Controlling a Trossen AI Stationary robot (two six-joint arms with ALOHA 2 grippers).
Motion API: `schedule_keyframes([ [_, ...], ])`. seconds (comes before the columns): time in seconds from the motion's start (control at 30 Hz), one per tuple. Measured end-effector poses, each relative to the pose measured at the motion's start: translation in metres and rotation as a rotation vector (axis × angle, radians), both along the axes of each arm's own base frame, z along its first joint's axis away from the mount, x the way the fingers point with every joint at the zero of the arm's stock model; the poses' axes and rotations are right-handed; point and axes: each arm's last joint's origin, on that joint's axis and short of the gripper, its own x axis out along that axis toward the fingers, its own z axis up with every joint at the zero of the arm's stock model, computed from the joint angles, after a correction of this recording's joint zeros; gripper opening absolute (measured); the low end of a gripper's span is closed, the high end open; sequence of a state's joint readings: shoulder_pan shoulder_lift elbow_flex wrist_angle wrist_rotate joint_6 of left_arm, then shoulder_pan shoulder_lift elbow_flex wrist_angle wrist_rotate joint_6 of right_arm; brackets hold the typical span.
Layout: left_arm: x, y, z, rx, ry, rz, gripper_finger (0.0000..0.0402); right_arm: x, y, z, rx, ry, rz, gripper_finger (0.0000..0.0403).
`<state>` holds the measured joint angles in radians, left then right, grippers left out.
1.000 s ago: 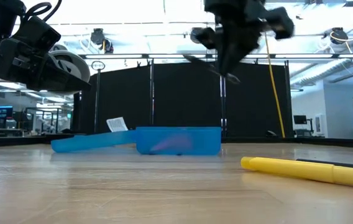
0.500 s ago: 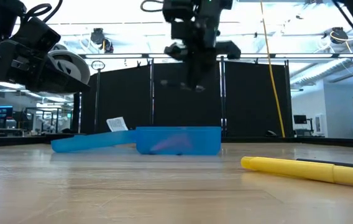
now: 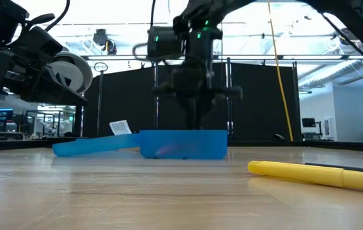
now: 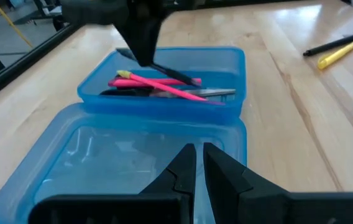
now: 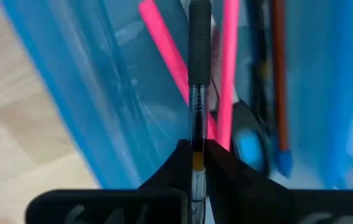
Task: Pick & place school supplies into a supply box
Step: Put the top black pen into the blue supply box
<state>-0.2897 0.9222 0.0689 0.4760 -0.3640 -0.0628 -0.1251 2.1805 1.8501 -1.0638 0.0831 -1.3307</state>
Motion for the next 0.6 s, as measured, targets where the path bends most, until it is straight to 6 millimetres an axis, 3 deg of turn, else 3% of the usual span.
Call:
schedule_keyframes([
  [0.2, 0.0, 0.0, 0.0, -0.009, 0.002, 0.004, 0.0037, 0.004, -0.003, -0.02, 0.012, 0.046, 0.043, 0.0017],
  [0.47, 0.0, 0.0, 0.0, -0.01, 0.001, 0.004, 0.0037, 0.007, -0.002, -0.027, 0.062, 0.033, 0.066, 0.0018],
  [0.6, 0.0, 0.0, 0.0, -0.01, 0.001, 0.005, 0.0037, 0.008, -0.002, -0.027, 0.058, 0.02, 0.04, 0.0042],
])
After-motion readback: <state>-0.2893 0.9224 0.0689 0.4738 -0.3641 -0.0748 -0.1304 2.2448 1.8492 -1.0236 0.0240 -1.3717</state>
